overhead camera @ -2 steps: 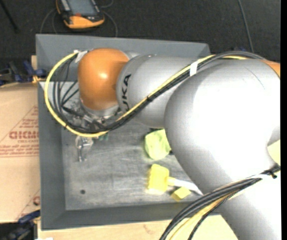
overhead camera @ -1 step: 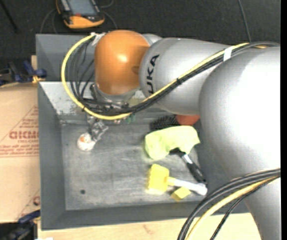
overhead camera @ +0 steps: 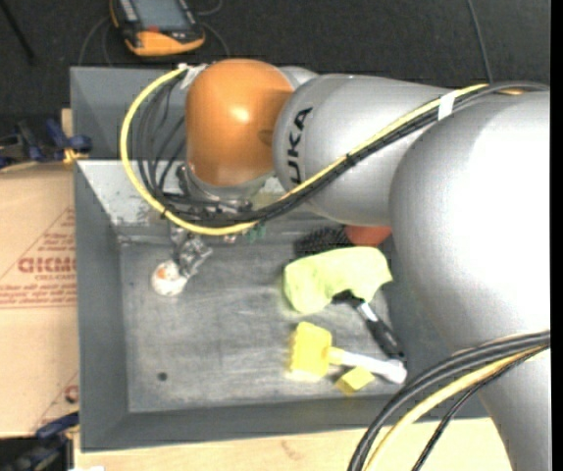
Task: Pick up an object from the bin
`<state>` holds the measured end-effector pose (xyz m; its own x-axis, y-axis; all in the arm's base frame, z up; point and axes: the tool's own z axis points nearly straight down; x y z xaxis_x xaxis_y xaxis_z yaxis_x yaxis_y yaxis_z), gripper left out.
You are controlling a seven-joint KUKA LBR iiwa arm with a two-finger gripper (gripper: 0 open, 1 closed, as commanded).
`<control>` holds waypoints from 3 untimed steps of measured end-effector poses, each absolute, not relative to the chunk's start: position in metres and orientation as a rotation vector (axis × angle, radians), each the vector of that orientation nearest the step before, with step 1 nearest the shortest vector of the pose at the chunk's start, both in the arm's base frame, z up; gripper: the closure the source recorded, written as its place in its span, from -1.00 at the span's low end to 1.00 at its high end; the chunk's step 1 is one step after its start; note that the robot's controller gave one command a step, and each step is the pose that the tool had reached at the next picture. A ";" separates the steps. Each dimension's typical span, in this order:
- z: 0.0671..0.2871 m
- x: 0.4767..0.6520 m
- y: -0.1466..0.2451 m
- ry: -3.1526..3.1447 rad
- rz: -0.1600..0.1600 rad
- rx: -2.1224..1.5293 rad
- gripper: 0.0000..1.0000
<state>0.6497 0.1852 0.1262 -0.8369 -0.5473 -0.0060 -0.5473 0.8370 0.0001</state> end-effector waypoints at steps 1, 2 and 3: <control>0.142 0.646 0.181 3.011 0.003 -0.876 1.00; 0.135 0.645 0.163 3.000 0.001 -0.919 -1.00; 0.135 0.645 0.164 3.000 0.003 -0.917 -1.00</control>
Offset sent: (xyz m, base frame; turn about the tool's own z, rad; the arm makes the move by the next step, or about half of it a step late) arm -0.0058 -0.0213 0.0074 -0.0191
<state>0.6453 0.1635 0.1349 -0.8291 -0.5591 -0.0045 -0.5591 0.8291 0.0004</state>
